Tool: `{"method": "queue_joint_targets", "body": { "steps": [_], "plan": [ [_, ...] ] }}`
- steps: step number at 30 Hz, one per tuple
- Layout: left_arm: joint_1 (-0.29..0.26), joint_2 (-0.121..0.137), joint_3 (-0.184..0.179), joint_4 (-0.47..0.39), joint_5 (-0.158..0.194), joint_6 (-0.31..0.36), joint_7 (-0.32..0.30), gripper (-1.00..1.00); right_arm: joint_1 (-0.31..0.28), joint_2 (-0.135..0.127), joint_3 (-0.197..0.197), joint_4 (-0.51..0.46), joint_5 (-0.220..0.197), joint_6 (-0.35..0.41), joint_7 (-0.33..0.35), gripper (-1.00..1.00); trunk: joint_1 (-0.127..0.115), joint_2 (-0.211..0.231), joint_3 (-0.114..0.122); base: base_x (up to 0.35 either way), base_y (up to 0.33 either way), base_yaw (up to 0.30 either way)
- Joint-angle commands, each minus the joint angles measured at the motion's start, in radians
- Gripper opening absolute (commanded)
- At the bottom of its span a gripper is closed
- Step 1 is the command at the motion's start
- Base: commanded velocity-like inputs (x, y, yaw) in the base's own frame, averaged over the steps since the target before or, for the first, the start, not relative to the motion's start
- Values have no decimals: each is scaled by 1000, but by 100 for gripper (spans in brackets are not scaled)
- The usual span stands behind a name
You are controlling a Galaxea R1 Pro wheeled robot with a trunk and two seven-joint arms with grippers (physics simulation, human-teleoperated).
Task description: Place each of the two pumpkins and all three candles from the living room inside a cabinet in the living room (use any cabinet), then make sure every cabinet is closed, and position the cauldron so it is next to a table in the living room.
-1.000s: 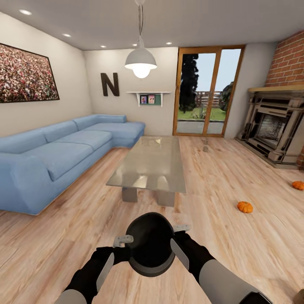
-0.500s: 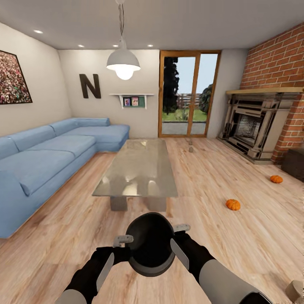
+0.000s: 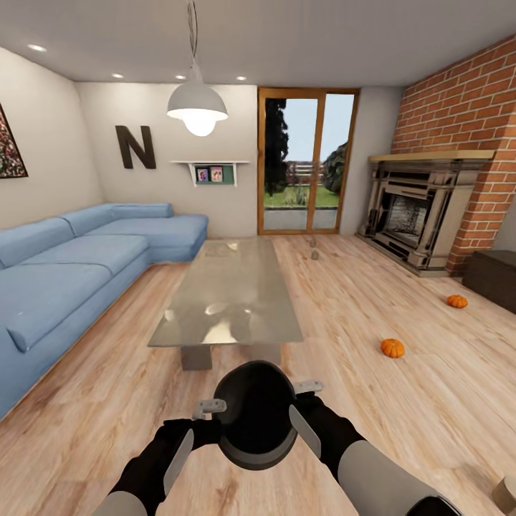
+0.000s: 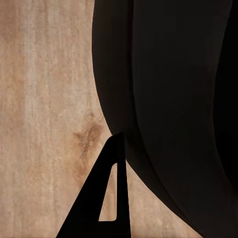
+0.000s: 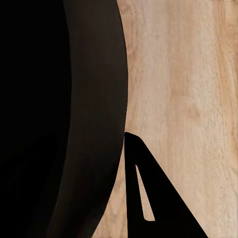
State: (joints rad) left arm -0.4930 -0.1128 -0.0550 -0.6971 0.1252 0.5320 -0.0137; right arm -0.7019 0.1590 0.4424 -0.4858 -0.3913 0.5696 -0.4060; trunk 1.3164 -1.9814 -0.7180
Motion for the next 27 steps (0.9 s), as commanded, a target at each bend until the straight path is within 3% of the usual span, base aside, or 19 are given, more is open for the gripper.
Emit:
{"method": "queue_joint_targets", "body": {
  "steps": [1,14,27],
  "plan": [
    [-1,-1,-2,1,47,6,-5,-100,-1,13,16,-34,-21,-8,14,-100,0,-1,-1,41,32,-2],
    [-1,-1,-2,-2,47,6,-5,-100,-1,13,16,-34,-20,-8,14,-100,0,-1,-1,5,4,0],
    [-1,-1,-2,-1,47,6,-5,-100,-1,13,16,-34,-21,-9,15,-100,50,-92,-40,0,0,-63]
  ]
}}
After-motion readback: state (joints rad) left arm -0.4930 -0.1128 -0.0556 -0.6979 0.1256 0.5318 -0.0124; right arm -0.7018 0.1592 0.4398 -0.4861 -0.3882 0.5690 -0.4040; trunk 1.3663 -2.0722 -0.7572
